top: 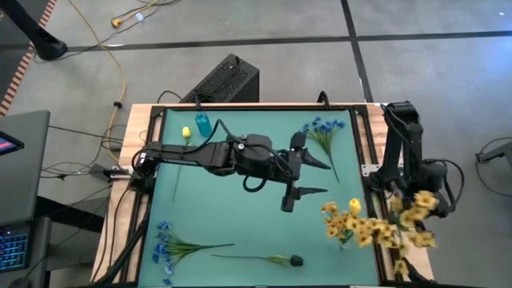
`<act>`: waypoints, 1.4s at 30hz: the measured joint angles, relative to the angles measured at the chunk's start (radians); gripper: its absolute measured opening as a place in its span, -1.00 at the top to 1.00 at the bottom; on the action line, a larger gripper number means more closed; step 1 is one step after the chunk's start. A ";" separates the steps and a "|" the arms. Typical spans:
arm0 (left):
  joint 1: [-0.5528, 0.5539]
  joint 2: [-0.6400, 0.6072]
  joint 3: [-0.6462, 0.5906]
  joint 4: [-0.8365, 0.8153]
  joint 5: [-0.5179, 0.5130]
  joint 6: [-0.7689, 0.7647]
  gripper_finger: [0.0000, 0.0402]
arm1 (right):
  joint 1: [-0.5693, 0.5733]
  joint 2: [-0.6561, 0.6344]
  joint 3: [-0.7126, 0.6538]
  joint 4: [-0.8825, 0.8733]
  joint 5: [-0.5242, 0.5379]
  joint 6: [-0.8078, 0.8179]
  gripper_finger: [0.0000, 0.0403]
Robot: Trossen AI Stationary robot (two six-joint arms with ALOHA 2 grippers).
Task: Sort flowers into vase by color
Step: Put the yellow flower into the transparent vase
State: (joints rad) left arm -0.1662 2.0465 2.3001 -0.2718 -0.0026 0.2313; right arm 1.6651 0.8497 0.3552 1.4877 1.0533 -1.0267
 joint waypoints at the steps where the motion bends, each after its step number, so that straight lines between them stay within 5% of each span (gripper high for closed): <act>1: 0.000 0.007 0.000 0.006 0.003 0.009 -0.20 | -0.012 0.000 0.005 0.020 -0.032 -0.073 0.76; 7: 0.032 0.104 0.000 0.168 0.050 0.029 -0.20 | -0.171 -0.049 -0.001 0.076 -0.105 -0.282 0.76; 13: 0.072 0.152 -0.001 0.272 0.174 -0.017 -0.20 | -0.341 -0.134 -0.073 0.060 -0.156 -0.206 0.77; 24: 0.091 0.163 0.002 0.320 0.044 -0.096 -0.20 | -0.506 -0.226 -0.188 0.035 -0.218 -0.060 0.78; 38: 0.121 0.209 0.000 0.359 0.117 -0.220 -0.18 | -0.621 -0.222 -0.199 -0.148 -0.175 0.109 0.77; 42: 0.115 0.209 0.000 0.357 0.142 -0.229 -0.02 | -0.620 -0.223 -0.199 -0.152 -0.136 0.103 0.72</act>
State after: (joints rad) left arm -0.0515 2.2555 2.3001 0.0852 0.1398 0.0025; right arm 1.0447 0.6270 0.1566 1.3359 0.9171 -0.9237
